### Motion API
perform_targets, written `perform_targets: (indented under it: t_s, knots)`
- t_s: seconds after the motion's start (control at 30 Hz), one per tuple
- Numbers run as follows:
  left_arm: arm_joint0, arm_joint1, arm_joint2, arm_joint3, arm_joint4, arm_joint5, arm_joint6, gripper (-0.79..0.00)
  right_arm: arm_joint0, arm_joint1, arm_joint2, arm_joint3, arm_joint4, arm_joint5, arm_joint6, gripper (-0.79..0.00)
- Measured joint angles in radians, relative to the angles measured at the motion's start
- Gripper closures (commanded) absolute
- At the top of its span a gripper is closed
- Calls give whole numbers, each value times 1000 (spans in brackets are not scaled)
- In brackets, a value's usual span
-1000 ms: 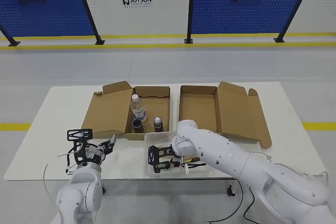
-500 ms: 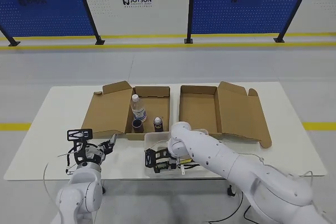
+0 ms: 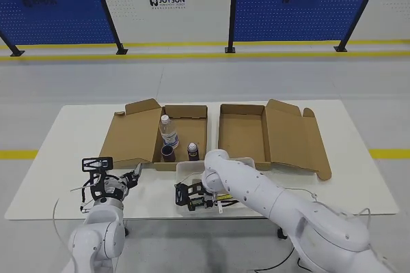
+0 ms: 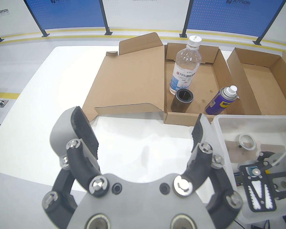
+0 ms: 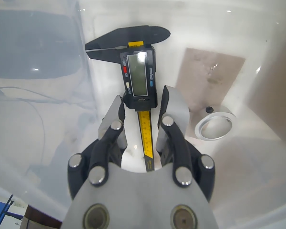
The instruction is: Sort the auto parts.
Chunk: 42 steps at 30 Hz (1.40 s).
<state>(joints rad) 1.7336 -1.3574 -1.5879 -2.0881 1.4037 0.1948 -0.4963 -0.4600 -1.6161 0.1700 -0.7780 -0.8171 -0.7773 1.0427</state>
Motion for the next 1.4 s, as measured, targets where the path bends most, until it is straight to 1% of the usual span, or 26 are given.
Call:
perform_targets:
  t_s: [0.2, 0.27, 0.33, 0.37, 0.4, 0.43, 0.47, 0.5, 0.7, 1.0, 1.2, 1.4]
  knots:
    - [0, 0, 0, 0, 0, 0, 0, -785, 0, -23, 0, 43, -7, -11, -11, -354]
    - [0, 0, 0, 0, 0, 0, 0, -785, 0, -30, 0, 56, -9, -12, -12, -323]
    - [0, 0, 0, 0, 0, 0, 0, -785, 0, -37, 0, 71, -9, -14, -14, -265]
    - [0, 0, 0, 0, 0, 0, 0, -785, 0, -39, 0, 77, -9, -15, -15, -219]
    - [0, 0, 0, 0, 0, 0, 0, -785, 0, -42, 0, 83, -9, -17, -17, -145]
    - [0, 0, 0, 0, 0, 0, 0, -785, 1, -45, 0, 89, -9, -19, -19, -145]
    - [0, 0, 0, 0, 0, 0, 0, -785, 1, -47, 0, 94, -9, -20, -20, -9]
    - [0, 0, 0, 0, 0, 0, 0, -785, 1, -49, 1, 99, -7, -21, -21, 0]
    - [0, 0, 0, 0, 0, 0, 0, -785, 16, -52, 25, 110, 27, -16, -28, 0]
    - [0, 0, 0, 0, 0, 0, 0, -785, 22, -19, 74, 60, 41, 24, -37, 0]
    - [0, 0, 0, 0, 0, 0, 0, -785, 9, 26, 122, -33, 41, 80, -27, 0]
    - [0, 0, 0, 0, 0, 0, 0, -785, -28, 101, 204, -187, 29, 149, 6, 0]
